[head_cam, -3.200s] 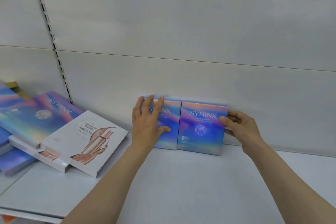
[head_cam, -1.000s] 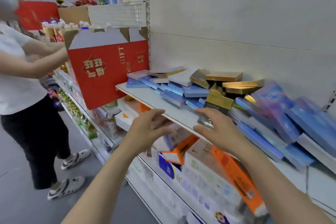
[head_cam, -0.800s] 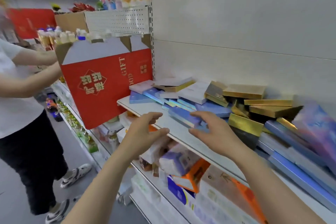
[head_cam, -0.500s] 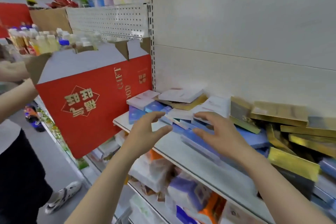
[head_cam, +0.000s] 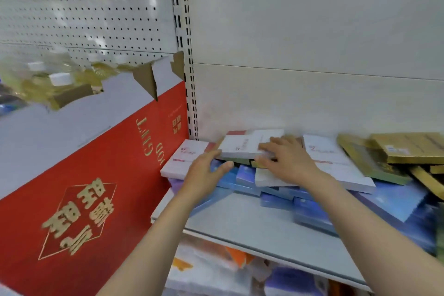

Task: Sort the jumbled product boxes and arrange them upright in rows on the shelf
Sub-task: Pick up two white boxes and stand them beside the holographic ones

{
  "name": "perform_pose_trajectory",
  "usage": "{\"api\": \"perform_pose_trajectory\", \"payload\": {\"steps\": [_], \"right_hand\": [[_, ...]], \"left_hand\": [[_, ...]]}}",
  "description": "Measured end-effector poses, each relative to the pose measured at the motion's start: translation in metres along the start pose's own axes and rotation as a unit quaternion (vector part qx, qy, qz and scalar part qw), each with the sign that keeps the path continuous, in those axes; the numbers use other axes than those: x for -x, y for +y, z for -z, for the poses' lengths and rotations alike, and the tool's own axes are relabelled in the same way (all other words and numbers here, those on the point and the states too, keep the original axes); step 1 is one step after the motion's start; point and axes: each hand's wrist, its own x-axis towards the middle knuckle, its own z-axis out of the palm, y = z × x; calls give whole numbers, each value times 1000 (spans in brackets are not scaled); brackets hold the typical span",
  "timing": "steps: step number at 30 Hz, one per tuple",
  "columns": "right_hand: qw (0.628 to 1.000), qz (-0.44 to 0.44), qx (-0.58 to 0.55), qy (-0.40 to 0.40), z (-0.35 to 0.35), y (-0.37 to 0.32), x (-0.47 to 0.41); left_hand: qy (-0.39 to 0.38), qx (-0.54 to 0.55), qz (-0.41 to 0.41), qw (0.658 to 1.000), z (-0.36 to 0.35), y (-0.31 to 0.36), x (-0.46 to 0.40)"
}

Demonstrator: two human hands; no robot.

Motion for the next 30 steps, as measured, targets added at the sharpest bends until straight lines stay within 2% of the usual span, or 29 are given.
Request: {"api": "perform_pose_trajectory", "payload": {"steps": [3, 6, 9, 12, 15, 18, 21, 23, 25, 27, 30], "right_hand": [[997, 9, -52, 58, -3, -9, 4], [987, -32, -113, 111, -2, -18, 0], [983, -53, -148, 92, -10, -29, -3], [983, -48, -131, 116, -17, -30, -6], [984, -108, -97, 104, -15, -26, -5], [983, -118, -124, 65, -13, -27, -10], [967, -147, -170, 123, -8, -24, -15], [932, -153, -276, 180, -7, -24, -15], [899, -148, -352, 213, -13, -28, -15], [895, -145, -350, 235, -17, -36, -17], [907, -140, -334, 212, -15, -39, -13]], "left_hand": [[2, 31, 24, 999, 1, -21, -17], [11, 86, 36, 996, 1, -32, -30], [42, 139, 36, 989, 0, -31, -36], [44, 138, 27, 989, -5, -32, -42], [61, 167, 21, 984, -12, -34, -47], [114, 239, 8, 964, -12, -32, -49], [132, 334, 4, 933, -9, -29, -51], [125, 404, 25, 906, -7, -24, -51], [83, 419, 48, 903, -10, -17, -52], [34, 425, 61, 902, -17, -11, -51], [27, 451, 76, 889, -20, -6, -51]]}}
